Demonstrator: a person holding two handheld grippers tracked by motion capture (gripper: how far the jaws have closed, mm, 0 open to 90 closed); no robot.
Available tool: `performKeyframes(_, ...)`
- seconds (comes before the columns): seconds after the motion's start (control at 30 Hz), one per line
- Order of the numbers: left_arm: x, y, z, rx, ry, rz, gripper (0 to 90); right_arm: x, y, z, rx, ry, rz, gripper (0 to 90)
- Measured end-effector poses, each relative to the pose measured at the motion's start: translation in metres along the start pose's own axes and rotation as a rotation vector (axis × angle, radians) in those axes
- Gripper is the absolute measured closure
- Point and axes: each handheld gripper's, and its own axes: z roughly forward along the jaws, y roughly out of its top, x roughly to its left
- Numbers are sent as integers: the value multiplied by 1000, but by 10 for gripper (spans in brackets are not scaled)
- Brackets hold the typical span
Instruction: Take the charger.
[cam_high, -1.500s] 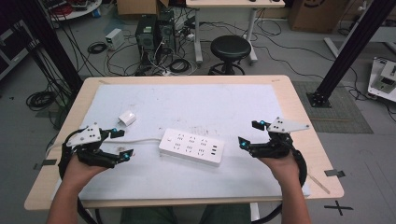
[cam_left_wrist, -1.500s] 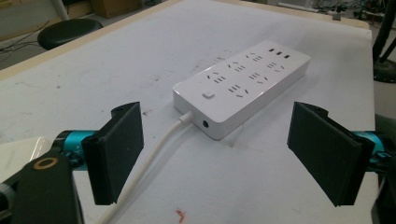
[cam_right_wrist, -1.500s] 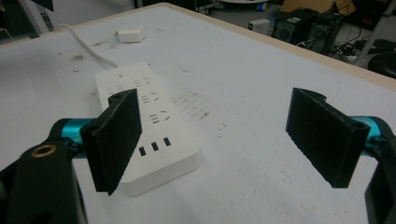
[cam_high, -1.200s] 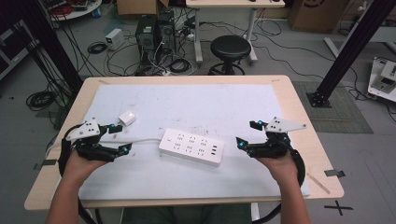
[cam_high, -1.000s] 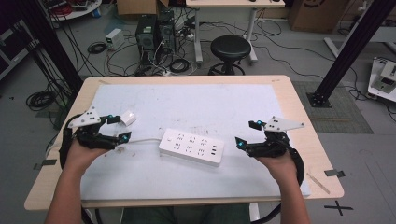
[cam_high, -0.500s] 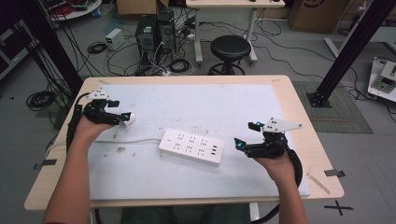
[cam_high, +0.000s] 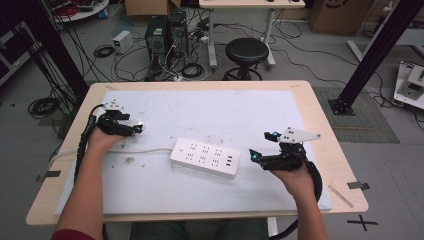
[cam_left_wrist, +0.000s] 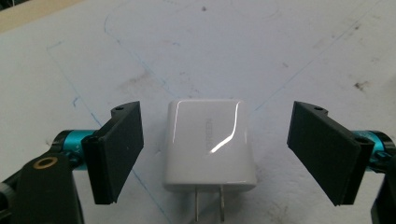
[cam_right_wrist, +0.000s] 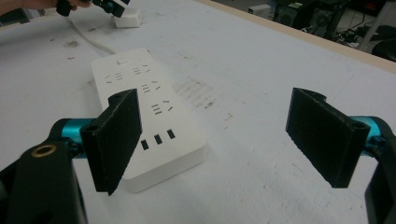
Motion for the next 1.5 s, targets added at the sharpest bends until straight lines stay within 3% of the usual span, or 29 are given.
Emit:
performKeyframes(0.3, 2, -4, 5, 18, 5, -14, 186, 3, 3, 1, 4, 2, -3, 187)
performKeyframes(0.7, 0, -7, 14, 75, 26, 5, 289, 3, 2, 0, -3, -4, 1, 187)
performKeyframes(0.97, -1, -6, 16, 70, 36, 23, 370, 2, 0, -2, 1, -7, 6, 187)
performKeyframes(1.0, -2, -6, 16, 73, 29, 40, 421, 2, 0, -2, 0, -8, 6, 187)
performKeyframes(1.23, -2, -5, 14, 62, 25, 25, 425, 1, -2, -1, 7, -7, 7, 187)
performKeyframes(1.5, -12, 7, -12, -2, 30, 62, 425, -2, 6, -3, 11, 10, -8, 187)
